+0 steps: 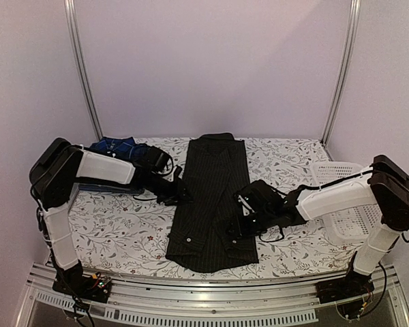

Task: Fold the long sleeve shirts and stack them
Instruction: Move the rectangle-folded shirt to the center of the board, then pick up the rectangle-folded shirt from the center of the board.

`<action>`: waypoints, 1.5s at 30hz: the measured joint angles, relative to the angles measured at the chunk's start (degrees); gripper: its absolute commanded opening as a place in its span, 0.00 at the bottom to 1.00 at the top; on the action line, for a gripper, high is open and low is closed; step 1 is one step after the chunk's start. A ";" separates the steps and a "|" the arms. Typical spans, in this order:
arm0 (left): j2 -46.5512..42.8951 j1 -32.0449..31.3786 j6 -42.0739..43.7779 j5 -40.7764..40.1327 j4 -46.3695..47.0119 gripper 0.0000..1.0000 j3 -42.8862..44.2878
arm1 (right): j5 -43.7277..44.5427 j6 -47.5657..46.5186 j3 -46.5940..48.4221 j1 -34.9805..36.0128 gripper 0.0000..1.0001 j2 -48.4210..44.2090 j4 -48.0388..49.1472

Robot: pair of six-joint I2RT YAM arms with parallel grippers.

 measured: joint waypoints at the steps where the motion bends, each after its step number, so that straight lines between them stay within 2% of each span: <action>1: -1.77 -0.17 0.17 0.20 -0.35 0.39 -1.05 | -0.02 0.15 -0.48 0.09 0.43 -1.44 -0.57; 9: -19.02 -0.46 1.05 0.52 -2.54 0.39 -11.87 | -0.09 3.93 -8.39 1.20 0.46 -15.76 -1.81; 19: -27.12 -0.46 -1.09 1.33 -3.48 0.39 -27.80 | -3.52 9.90 -18.84 -0.37 0.47 -21.22 -0.87; 31: -27.78 -0.76 -4.50 4.74 1.75 0.39 -31.41 | -8.35 14.53 -23.28 -2.45 0.45 -22.18 5.62; 45: -23.76 -5.31 -6.05 4.42 3.02 0.37 -31.41 | -9.11 17.77 -24.48 -2.47 0.35 -19.54 8.17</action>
